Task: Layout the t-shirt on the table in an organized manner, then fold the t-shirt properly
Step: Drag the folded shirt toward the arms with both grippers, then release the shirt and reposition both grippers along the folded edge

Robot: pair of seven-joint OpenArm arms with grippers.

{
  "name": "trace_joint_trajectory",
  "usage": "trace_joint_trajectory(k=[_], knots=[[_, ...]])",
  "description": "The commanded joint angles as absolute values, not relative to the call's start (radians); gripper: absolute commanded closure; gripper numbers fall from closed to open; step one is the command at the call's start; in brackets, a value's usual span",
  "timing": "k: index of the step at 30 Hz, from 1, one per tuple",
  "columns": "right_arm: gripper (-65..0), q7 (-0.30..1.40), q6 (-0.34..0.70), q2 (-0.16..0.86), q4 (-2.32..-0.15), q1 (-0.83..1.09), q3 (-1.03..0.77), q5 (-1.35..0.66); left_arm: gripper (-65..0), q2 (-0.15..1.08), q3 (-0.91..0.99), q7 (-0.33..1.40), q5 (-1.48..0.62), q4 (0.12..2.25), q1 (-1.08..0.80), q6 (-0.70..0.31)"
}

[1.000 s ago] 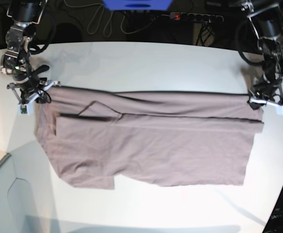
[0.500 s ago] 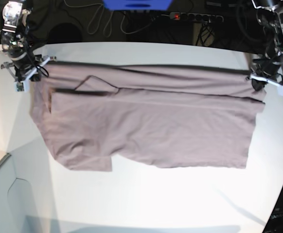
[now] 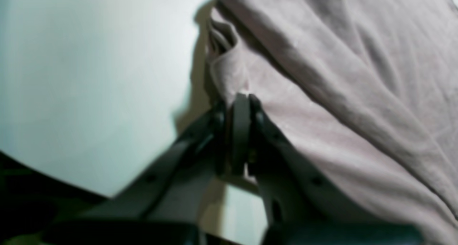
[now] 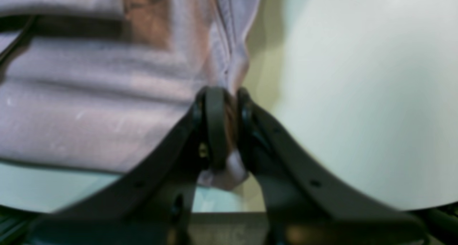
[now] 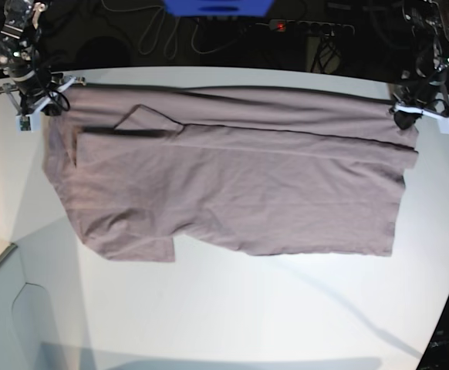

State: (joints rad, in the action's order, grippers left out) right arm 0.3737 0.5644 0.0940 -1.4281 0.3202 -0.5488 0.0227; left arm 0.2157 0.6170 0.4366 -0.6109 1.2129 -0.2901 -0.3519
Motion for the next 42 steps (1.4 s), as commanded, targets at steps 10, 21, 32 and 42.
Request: trace_joint_trajectory(k=[10, 21, 32, 42], knots=[[0.0, 0.358, 0.581, 0.108, -1.448, 0.332, -0.555, 0.019, 0.0, 0.228, 0.624, 0.417, -0.638, 1.230, -0.320, -0.357], [-3.1, 0.363, 0.582, 0.107, -1.448, 0.332, -0.549, 0.019, -25.1, 0.232, 0.622, 0.417, -0.731, 1.231, -0.346, -0.355], [-31.5, 0.354, 0.581, 0.077, -1.458, 0.305, -0.641, 0.016, -29.8, 0.199, 0.716, 0.417, -0.730, 1.454, -0.383, -0.351], [-35.8, 0.357, 0.582, -0.016, -1.661, 0.283, -0.730, 0.018, -29.8, 0.200, 0.737, 0.417, -0.720, 1.422, -0.344, -0.343]])
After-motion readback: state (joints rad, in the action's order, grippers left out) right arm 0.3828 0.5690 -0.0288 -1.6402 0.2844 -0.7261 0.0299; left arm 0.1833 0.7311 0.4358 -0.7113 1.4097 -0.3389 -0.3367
